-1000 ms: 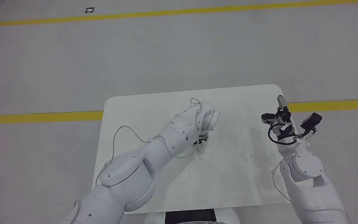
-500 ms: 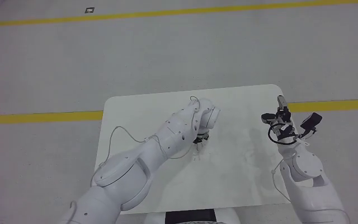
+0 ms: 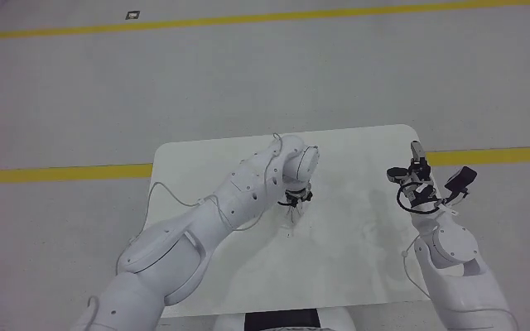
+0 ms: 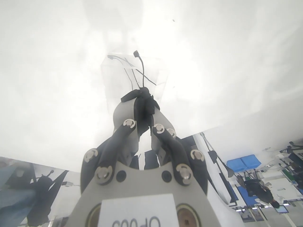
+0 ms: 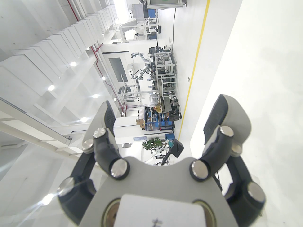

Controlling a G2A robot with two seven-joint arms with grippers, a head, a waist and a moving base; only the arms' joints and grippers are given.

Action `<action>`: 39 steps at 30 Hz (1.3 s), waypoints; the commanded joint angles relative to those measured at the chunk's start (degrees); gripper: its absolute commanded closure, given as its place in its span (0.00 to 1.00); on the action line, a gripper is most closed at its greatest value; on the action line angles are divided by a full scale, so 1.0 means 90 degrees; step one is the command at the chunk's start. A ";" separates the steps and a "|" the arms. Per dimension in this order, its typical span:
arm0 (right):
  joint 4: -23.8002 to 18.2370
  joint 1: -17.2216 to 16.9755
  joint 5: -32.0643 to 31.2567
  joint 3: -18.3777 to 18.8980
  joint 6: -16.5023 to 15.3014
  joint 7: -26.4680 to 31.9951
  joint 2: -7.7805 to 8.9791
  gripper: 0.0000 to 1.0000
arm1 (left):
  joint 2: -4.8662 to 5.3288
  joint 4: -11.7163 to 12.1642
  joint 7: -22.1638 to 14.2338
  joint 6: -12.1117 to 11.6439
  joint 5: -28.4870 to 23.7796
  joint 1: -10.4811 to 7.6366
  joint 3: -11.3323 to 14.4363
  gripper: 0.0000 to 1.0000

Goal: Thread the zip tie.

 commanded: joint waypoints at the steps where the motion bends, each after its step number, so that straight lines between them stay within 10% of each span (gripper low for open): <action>1: 0.0000 0.0000 0.0000 0.0000 0.0000 0.0000 0.0000 0.00 | 0.0189 -0.0323 0.0000 -0.0068 -0.0259 0.0068 -0.0086 1.00; 15: 0.0000 0.0000 0.0000 0.0000 0.0000 0.0000 0.0000 0.00 | 0.1604 -0.1685 0.0000 -0.1416 -0.1437 0.0975 -0.1031 1.00; 29: 0.0000 0.0000 0.0000 0.0000 0.0000 0.0000 0.0000 0.00 | 0.1682 -0.1655 0.0141 -0.1470 -0.1134 0.0997 -0.0962 1.00; 35: 0.0000 0.0000 0.0000 0.0000 0.0000 0.0000 0.0000 0.00 | 0.2011 -0.1622 0.0072 -0.1986 -0.1489 0.1155 -0.1762 1.00; 39: 0.0000 0.0000 0.0000 0.0000 0.0000 0.0000 0.0000 0.00 | 0.2305 -0.1694 0.0000 -0.2880 -0.2236 0.1526 -0.2499 1.00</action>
